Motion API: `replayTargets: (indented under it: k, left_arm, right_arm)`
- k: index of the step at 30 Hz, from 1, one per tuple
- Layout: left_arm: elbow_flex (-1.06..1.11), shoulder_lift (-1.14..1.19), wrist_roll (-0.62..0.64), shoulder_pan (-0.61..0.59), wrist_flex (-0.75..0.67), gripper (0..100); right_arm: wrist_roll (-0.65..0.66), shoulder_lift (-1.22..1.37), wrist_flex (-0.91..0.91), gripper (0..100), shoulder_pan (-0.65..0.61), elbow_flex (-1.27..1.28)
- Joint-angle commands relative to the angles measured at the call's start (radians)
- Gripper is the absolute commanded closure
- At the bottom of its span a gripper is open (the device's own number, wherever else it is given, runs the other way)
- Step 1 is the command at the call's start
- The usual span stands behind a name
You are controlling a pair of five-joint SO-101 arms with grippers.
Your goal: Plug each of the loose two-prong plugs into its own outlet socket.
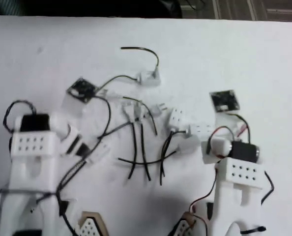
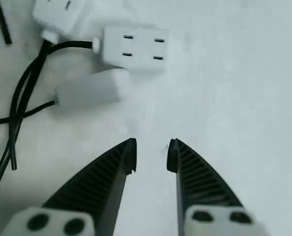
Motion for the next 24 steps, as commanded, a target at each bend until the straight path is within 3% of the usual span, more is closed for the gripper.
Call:
replayTargets:
  k: [1,3,6,13,16,24]
  left_arm:
    - [0.129,-0.145,-0.003,-0.048,-0.061,74]
    - [0.203,-0.194,-0.003,-0.113,-0.124,74]
    - [0.284,-0.232,-0.003,-0.199,-0.199,74]
    - [0.45,-0.239,0.049,-0.216,-0.33,74]
    - [0.48,-0.24,0.133,-0.239,-0.387,74]
    - [0.488,-0.24,0.138,-0.271,-0.391,74]
  right_arm:
    - [0.141,0.004,-0.007,88.4,-0.096,-0.069]
    - [0.226,0.004,-0.004,88.4,-0.137,-0.095]
    - [0.247,0.004,0.033,88.5,-0.213,-0.16]
    - [0.245,0.065,0.013,88.4,-0.404,-0.275]
    - [0.241,0.199,-0.019,88.3,-0.452,-0.334]
    - [0.184,0.676,-0.077,88.3,-0.564,-0.588]
